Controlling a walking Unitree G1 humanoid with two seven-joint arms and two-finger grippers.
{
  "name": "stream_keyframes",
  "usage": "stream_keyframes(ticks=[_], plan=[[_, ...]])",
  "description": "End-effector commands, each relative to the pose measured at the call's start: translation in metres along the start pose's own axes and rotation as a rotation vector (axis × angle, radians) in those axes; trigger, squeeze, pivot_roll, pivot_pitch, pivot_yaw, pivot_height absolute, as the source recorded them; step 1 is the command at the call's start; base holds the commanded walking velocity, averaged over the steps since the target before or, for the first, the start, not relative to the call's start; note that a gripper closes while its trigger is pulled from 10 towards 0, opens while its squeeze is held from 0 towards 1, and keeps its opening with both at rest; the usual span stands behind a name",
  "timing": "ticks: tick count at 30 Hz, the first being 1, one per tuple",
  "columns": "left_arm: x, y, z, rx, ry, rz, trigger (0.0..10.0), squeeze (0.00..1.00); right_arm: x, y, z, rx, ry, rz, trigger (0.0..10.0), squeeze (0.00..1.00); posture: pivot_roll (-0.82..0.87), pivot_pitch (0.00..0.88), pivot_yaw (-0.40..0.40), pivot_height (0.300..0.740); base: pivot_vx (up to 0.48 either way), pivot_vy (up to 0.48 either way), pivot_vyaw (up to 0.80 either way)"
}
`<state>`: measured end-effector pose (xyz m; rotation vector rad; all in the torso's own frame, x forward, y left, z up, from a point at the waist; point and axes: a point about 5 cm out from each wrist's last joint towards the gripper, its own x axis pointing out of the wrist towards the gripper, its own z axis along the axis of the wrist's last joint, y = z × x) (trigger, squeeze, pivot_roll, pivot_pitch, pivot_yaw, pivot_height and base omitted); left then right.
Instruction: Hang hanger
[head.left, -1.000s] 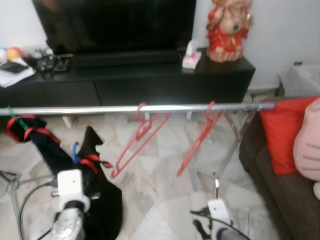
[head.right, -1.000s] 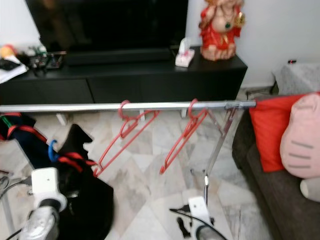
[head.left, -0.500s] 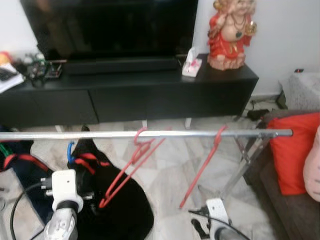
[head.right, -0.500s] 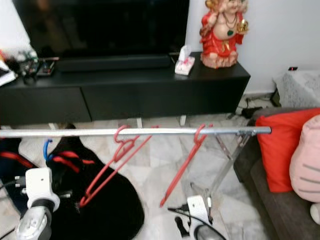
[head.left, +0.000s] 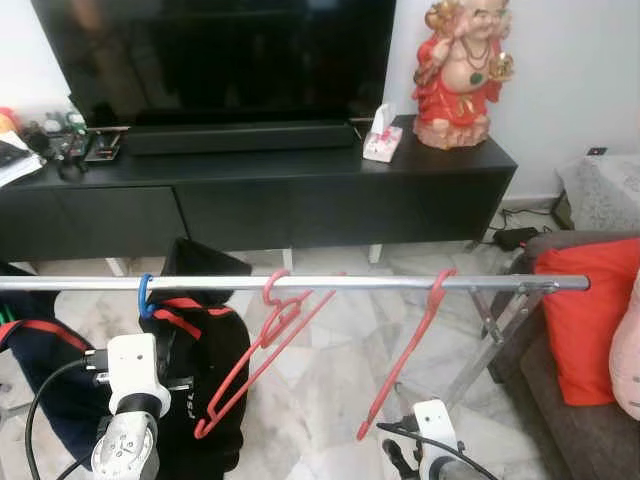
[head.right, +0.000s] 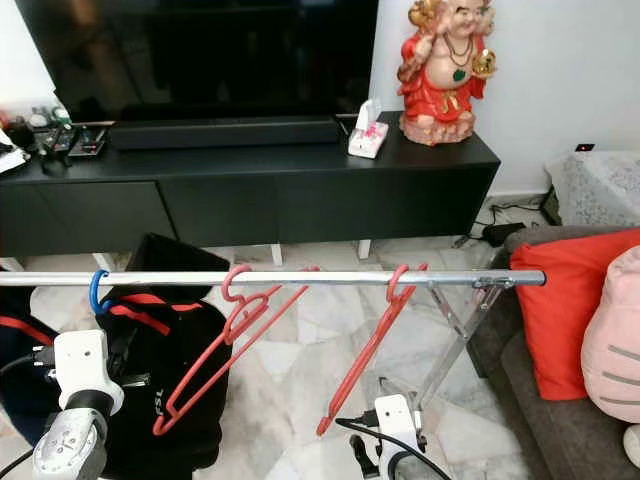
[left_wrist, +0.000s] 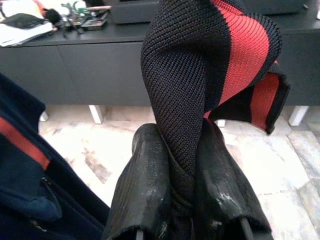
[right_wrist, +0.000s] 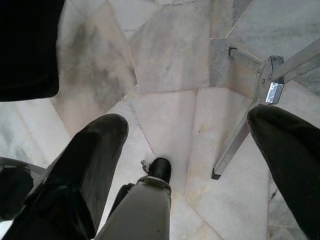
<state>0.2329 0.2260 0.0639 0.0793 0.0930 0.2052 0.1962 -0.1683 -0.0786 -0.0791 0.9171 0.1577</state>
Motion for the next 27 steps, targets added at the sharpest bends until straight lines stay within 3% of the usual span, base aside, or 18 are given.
stream_keyframes(ticks=[1, 7, 16, 18, 27], plan=[[0.006, 0.004, 0.01, -0.001, -0.038, 0.027, 10.0, 0.0, 0.0, 0.002, -0.002, -0.009, 0.005, 0.003, 10.0, 0.0, -0.12, 0.0, 0.003, 0.74, 0.0, 0.0, 0.0], [0.019, 0.009, 0.009, 0.009, -0.003, 0.057, 10.0, 0.0, 0.0, 0.005, -0.003, -0.012, 0.012, 0.008, 10.0, 0.0, -0.12, 0.0, 0.001, 0.74, 0.0, 0.0, 0.0], [0.023, 0.007, 0.007, -0.013, 0.023, 0.044, 10.0, 0.0, 0.0, 0.006, -0.003, -0.017, 0.015, 0.009, 10.0, 0.0, -0.12, 0.0, -0.002, 0.74, 0.0, 0.0, 0.0], [0.025, 0.003, -0.001, 0.016, 0.082, 0.011, 10.0, 0.0, 0.0, 0.006, -0.003, -0.018, 0.017, 0.01, 10.0, 0.0, -0.12, 0.0, -0.003, 0.74, 0.0, 0.0, 0.0], [0.025, -0.007, -0.014, 0.031, 0.163, -0.032, 10.0, 0.0, -0.003, -0.008, -0.005, -0.017, 0.01, 0.002, 10.0, 0.0, -0.12, 0.0, -0.004, 0.74, 0.0, 0.0, 0.0]])
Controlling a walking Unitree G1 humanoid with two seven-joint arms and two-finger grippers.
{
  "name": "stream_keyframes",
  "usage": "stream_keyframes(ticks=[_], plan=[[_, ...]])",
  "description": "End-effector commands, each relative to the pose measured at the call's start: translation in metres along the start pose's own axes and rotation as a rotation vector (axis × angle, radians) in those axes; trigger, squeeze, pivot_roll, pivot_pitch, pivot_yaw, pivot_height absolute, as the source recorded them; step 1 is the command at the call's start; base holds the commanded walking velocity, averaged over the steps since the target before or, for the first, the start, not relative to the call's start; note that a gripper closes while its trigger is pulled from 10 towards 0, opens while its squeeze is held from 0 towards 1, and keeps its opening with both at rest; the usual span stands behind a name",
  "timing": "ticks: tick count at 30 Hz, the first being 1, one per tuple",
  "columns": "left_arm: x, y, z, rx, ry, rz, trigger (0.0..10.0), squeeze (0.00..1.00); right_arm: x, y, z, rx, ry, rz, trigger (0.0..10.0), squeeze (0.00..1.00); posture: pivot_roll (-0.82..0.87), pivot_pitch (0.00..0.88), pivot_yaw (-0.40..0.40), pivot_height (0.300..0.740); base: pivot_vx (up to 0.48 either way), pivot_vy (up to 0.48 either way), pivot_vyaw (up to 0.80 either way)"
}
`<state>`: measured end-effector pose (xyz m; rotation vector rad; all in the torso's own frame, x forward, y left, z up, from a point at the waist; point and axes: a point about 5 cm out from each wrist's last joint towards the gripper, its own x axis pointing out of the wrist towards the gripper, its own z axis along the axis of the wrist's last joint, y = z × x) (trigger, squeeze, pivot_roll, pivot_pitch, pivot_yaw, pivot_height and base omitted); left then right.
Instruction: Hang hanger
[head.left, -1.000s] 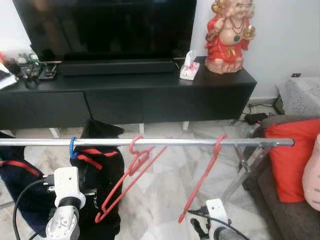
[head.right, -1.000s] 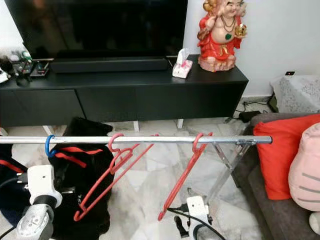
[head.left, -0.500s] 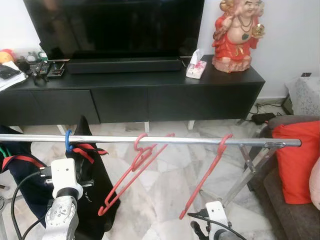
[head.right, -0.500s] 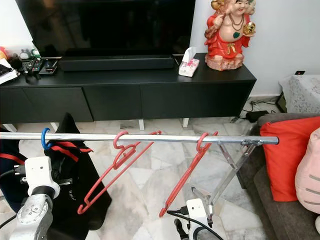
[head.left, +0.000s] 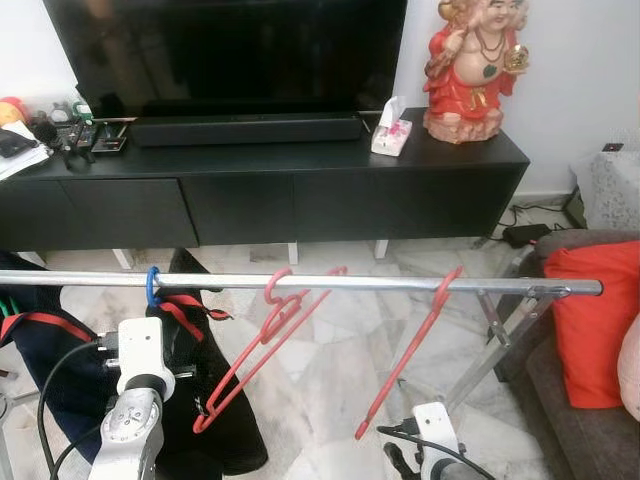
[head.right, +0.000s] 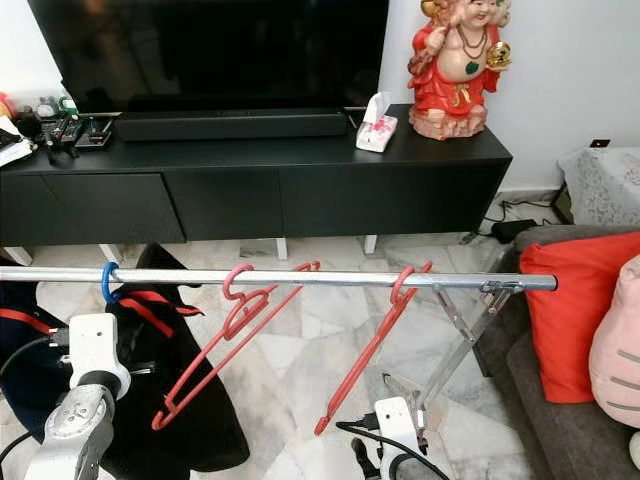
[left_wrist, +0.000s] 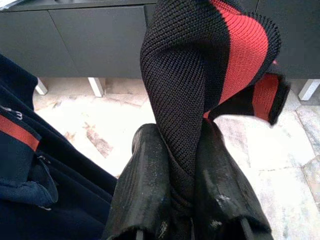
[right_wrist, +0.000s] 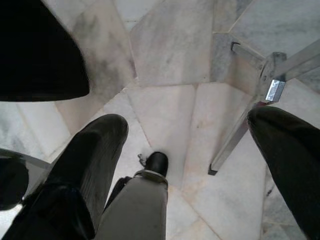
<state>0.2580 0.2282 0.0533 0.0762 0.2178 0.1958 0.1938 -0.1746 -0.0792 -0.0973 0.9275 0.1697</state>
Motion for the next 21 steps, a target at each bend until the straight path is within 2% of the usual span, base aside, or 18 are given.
stream_keyframes(ticks=[1, 7, 11, 12, 13, 14, 17, 21], plan=[[0.0, -0.005, -0.008, 0.027, 0.053, -0.026, 10.0, 0.0, -0.002, -0.005, -0.003, 0.004, -0.001, -0.004, 10.0, 0.0, -0.12, 0.0, -0.004, 0.74, 0.0, 0.0, 0.0], [-0.001, -0.011, -0.012, 0.042, 0.071, -0.052, 10.0, 0.0, -0.006, -0.014, -0.012, 0.007, 0.01, -0.012, 10.0, 0.0, -0.12, 0.0, -0.004, 0.74, 0.0, 0.0, 0.0], [-0.003, -0.009, -0.011, 0.036, 0.055, -0.048, 10.0, 0.0, -0.005, -0.006, -0.017, 0.006, 0.021, -0.005, 10.0, 0.0, -0.12, 0.0, -0.004, 0.74, 0.0, 0.0, 0.0], [-0.004, -0.007, -0.009, 0.023, 0.038, -0.043, 10.0, 0.88, -0.004, 0.003, -0.018, 0.004, 0.025, 0.003, 10.0, 0.0, -0.12, 0.0, -0.004, 0.74, 0.0, 0.0, 0.0], [-0.004, -0.007, -0.006, 0.012, 0.016, -0.038, 10.0, 1.0, -0.002, 0.011, -0.017, 0.003, 0.025, 0.012, 10.0, 0.0, -0.12, 0.0, -0.004, 0.74, 0.0, 0.0, 0.0], [-0.004, -0.007, -0.006, 0.012, 0.016, -0.038, 10.0, 1.0, -0.002, 0.011, -0.017, 0.003, 0.025, 0.012, 10.0, 0.0, -0.12, 0.0, -0.004, 0.74, 0.0, 0.0, 0.0], [-0.006, -0.008, 0.002, -0.024, -0.038, -0.039, 10.0, 1.0, 0.001, 0.025, -0.011, 0.001, 0.019, 0.026, 10.0, 0.0, -0.12, 0.0, -0.003, 0.74, 0.0, 0.0, 0.0], [-0.011, -0.008, 0.007, -0.039, -0.075, -0.041, 10.0, 1.0, 0.003, 0.032, -0.006, 0.001, 0.011, 0.03, 10.0, 0.0, -0.12, 0.0, -0.003, 0.74, 0.0, 0.0, 0.0]])
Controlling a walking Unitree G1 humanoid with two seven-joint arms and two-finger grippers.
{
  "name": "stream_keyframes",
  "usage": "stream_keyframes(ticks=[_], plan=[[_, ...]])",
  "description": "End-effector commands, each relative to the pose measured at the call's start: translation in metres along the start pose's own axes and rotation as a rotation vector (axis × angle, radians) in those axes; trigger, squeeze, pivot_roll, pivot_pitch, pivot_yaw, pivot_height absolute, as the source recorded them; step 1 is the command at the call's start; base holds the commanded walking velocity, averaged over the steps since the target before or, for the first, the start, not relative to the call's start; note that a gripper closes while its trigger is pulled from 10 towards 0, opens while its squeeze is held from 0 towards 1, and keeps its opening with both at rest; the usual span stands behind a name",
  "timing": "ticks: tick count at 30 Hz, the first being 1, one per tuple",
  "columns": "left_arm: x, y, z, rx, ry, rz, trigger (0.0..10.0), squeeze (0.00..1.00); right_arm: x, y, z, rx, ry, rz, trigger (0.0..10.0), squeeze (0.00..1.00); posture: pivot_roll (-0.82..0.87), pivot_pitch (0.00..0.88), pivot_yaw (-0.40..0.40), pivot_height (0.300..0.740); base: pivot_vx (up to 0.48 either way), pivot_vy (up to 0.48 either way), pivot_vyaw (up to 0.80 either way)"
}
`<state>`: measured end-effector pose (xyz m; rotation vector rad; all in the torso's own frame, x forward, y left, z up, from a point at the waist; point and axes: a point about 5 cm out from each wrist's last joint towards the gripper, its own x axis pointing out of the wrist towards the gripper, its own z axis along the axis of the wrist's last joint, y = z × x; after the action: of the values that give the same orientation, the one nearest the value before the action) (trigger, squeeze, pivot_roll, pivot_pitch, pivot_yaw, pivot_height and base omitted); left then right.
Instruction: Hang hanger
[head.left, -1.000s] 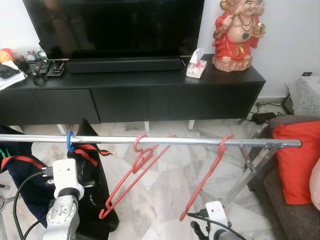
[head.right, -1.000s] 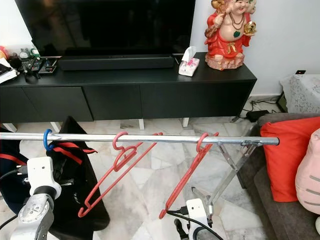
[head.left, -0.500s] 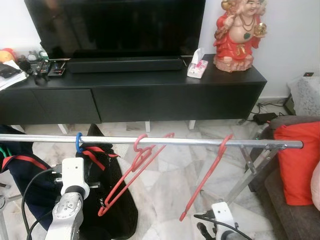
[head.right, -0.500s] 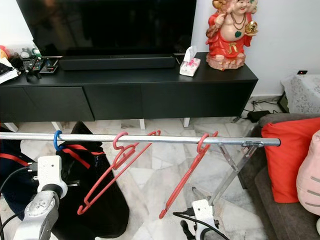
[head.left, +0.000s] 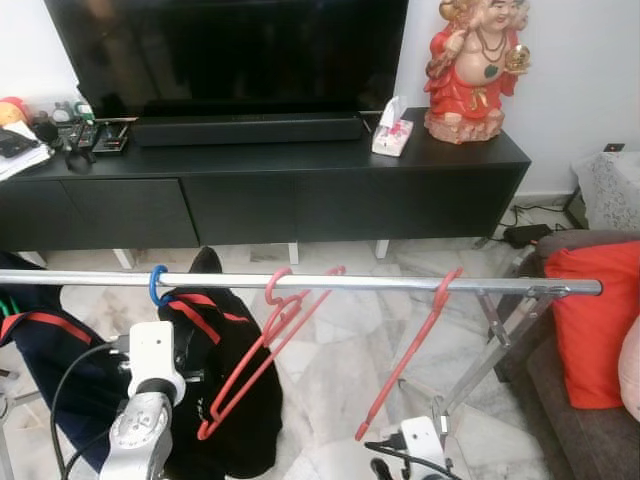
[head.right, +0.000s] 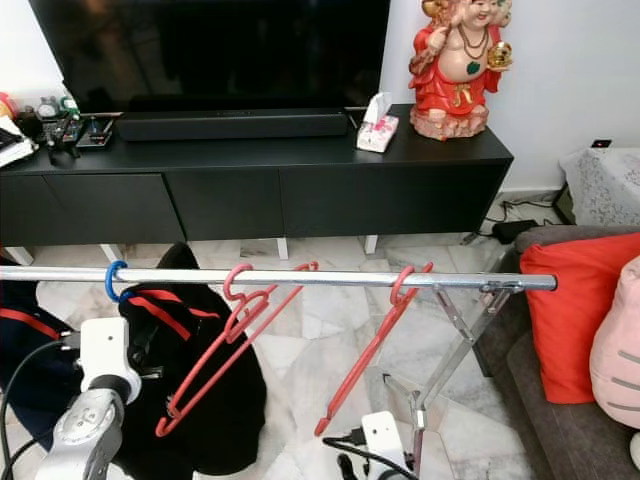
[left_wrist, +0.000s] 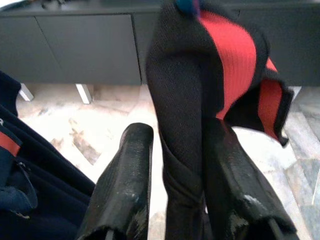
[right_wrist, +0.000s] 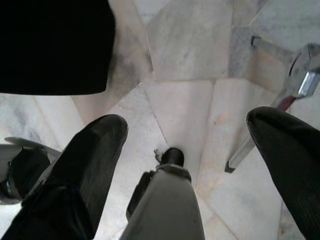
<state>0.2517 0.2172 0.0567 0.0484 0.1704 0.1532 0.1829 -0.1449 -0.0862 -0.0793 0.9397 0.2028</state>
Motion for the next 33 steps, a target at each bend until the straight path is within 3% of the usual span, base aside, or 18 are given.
stream_keyframes(ticks=[1, 6, 7, 12, 15, 16, 19, 20, 21, 22, 24, 25, 27, 28, 29, 33], plan=[[-0.002, 0.001, 0.004, -0.011, -0.031, 0.003, 10.0, 1.0, 0.001, 0.001, 0.002, -0.001, 0.001, -0.008, 10.0, 0.0, -0.12, 0.0, -0.003, 0.74, 0.0, 0.0, 0.0], [-0.002, 0.001, 0.004, -0.011, -0.032, 0.003, 10.0, 1.0, 0.001, 0.001, 0.002, -0.001, 0.001, -0.009, 10.0, 0.0, -0.12, 0.0, -0.003, 0.74, 0.0, 0.0, 0.0], [-0.015, 0.002, 0.009, -0.04, -0.084, 0.009, 10.0, 1.0, 0.003, 0.006, 0.012, -0.001, -0.015, -0.004, 10.0, 0.0, -0.12, 0.0, -0.001, 0.74, 0.0, 0.0, 0.0], [-0.031, 0.003, 0.015, -0.049, -0.137, 0.008, 10.0, 1.0, 0.005, 0.008, 0.019, -0.001, -0.028, -0.001, 10.0, 0.0, -0.12, 0.0, 0.001, 0.74, 0.0, 0.0, 0.0], [-0.044, 0.003, 0.016, -0.009, -0.157, 0.003, 10.0, 1.0, 0.005, 0.007, 0.021, -0.001, -0.032, -0.003, 10.0, 0.0, -0.12, 0.0, 0.002, 0.74, 0.0, 0.0, 0.0], [-0.054, 0.002, 0.017, 0.044, -0.167, 0.004, 10.0, 1.0, 0.005, 0.005, 0.022, -0.001, -0.036, -0.006, 10.0, 0.0, -0.11, 0.0, 0.003, 0.74, 0.0, 0.0, 0.0], [-0.062, 0.001, 0.017, 0.106, -0.173, 0.018, 10.0, 1.0, 0.004, -0.001, 0.022, 0.001, -0.042, -0.011, 10.0, 0.0, -0.11, 0.0, 0.004, 0.74, 0.0, 0.0, 0.0], [-0.067, 0.0, 0.015, 0.123, -0.169, 0.032, 10.0, 0.16, 0.003, -0.007, 0.021, 0.003, -0.046, -0.015, 10.0, 0.0, -0.11, 0.0, 0.006, 0.74, 0.0, 0.0, 0.0], [-0.067, 0.0, 0.015, 0.123, -0.169, 0.032, 10.0, 0.16, 0.003, -0.007, 0.021, 0.003, -0.046, -0.015, 10.0, 0.0, -0.11, 0.0, 0.006, 0.74, 0.0, 0.0, 0.0], [-0.068, -0.001, 0.014, 0.125, -0.166, 0.034, 10.0, 0.0, 0.002, -0.01, 0.021, 0.004, -0.047, -0.017, 10.0, 0.0, -0.11, 0.0, 0.006, 0.74, 0.0, 0.0, 0.0], [-0.071, -0.003, 0.01, 0.108, -0.147, 0.03, 10.0, 0.0, -0.001, -0.026, 0.019, 0.013, -0.05, -0.029, 10.0, 0.0, -0.12, 0.0, 0.006, 0.74, 0.0, 0.0, 0.0], [-0.071, -0.003, 0.01, 0.108, -0.147, 0.03, 10.0, 0.0, -0.001, -0.026, 0.019, 0.013, -0.05, -0.029, 10.0, 0.0, -0.12, 0.0, 0.006, 0.74, 0.0, 0.0, 0.0], [-0.072, -0.006, 0.008, 0.105, -0.138, 0.024, 10.0, 0.0, -0.006, -0.045, 0.016, 0.017, -0.045, -0.048, 10.0, 0.0, -0.12, 0.0, 0.007, 0.74, 0.0, 0.0, 0.0], [-0.072, -0.006, 0.008, 0.105, -0.138, 0.024, 10.0, 0.0, -0.006, -0.045, 0.016, 0.017, -0.045, -0.048, 10.0, 0.0, -0.12, 0.0, 0.007, 0.74, 0.0, 0.0, 0.0], [-0.069, -0.006, 0.009, 0.091, -0.128, 0.034, 10.0, 0.0, -0.011, -0.06, 0.011, 0.023, -0.036, -0.068, 10.0, 0.0, -0.12, 0.0, 0.011, 0.74, 0.0, 0.0, 0.0], [-0.066, -0.004, 0.01, 0.097, -0.116, 0.061, 10.0, 0.0, -0.018, -0.079, 0.003, 0.031, -0.019, -0.091, 10.0, 0.0, -0.12, 0.0, 0.011, 0.74, 0.0, 0.0, 0.0]])
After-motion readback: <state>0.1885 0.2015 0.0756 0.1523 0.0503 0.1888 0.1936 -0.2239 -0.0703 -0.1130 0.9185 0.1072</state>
